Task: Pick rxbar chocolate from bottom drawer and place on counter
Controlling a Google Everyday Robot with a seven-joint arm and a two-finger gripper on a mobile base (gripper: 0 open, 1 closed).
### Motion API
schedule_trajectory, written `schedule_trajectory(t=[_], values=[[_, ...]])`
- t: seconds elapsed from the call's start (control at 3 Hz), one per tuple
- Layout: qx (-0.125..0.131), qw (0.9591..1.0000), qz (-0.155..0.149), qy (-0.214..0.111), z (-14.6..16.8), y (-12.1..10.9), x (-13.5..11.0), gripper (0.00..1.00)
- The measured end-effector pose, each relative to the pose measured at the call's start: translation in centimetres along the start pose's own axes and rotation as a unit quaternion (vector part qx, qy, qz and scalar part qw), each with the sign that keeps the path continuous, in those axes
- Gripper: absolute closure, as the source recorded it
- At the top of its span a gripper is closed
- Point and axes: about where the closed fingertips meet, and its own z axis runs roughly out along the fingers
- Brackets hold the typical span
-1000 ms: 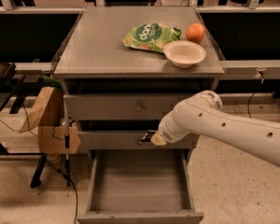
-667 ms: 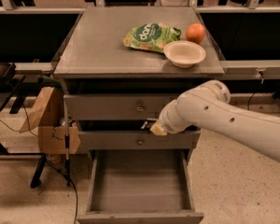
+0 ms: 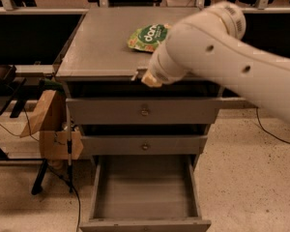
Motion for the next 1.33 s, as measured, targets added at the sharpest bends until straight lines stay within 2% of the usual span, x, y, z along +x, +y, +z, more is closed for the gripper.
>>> schedule_trajectory(t=[0.33, 0.67, 1.0, 1.33], values=[[0.012, 0.9993, -0.01, -0.033, 0.8, -3.8, -4.8, 1.0], [0.027, 0.996, 0.008, -0.085, 3.9, -7.0, -9.0, 1.0], [0.039, 0.9881, 0.045, -0.142, 7.1, -9.5, -11.0, 1.0], [0.024, 0.9822, 0.066, -0.175, 10.6, -9.8, -12.4, 0.83]])
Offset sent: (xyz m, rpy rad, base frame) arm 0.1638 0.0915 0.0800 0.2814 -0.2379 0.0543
